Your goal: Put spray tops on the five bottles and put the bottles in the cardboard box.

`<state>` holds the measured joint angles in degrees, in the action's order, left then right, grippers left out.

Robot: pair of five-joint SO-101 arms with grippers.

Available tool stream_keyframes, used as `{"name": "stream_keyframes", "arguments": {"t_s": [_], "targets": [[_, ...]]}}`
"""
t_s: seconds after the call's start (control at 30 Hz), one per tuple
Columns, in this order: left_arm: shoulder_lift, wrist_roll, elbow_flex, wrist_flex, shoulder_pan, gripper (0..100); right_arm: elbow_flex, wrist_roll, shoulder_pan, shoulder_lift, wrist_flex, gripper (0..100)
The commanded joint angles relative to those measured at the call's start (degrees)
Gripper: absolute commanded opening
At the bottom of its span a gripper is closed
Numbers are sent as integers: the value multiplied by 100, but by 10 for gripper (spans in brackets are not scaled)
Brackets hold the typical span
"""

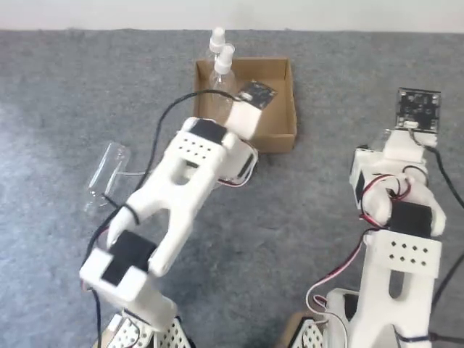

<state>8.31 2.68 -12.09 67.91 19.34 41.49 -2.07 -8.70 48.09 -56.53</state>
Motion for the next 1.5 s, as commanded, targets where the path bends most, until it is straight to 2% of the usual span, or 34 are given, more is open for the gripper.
{"name": "stream_keyframes", "arguments": {"t_s": [0.0, 0.37, 0.73, 0.97, 1.13, 1.47], "targets": [[299, 70, 664, 70, 141, 167, -114, 97, -119, 154, 207, 162], [1310, 123, 1332, 35, 97, 167, -114, 97, -119, 171, 207, 162], [2110, 316, 1851, 70, -290, 166, -114, 97, -92, 171, 189, 162], [2154, 290, 1833, 290, 35, 165, -114, 88, -101, 171, 189, 162], [2198, 290, 1833, 519, 413, 111, -114, 88, -101, 171, 189, 162], [2198, 299, 1833, 765, 598, 93, -114, 88, -101, 154, 198, 162]]}}
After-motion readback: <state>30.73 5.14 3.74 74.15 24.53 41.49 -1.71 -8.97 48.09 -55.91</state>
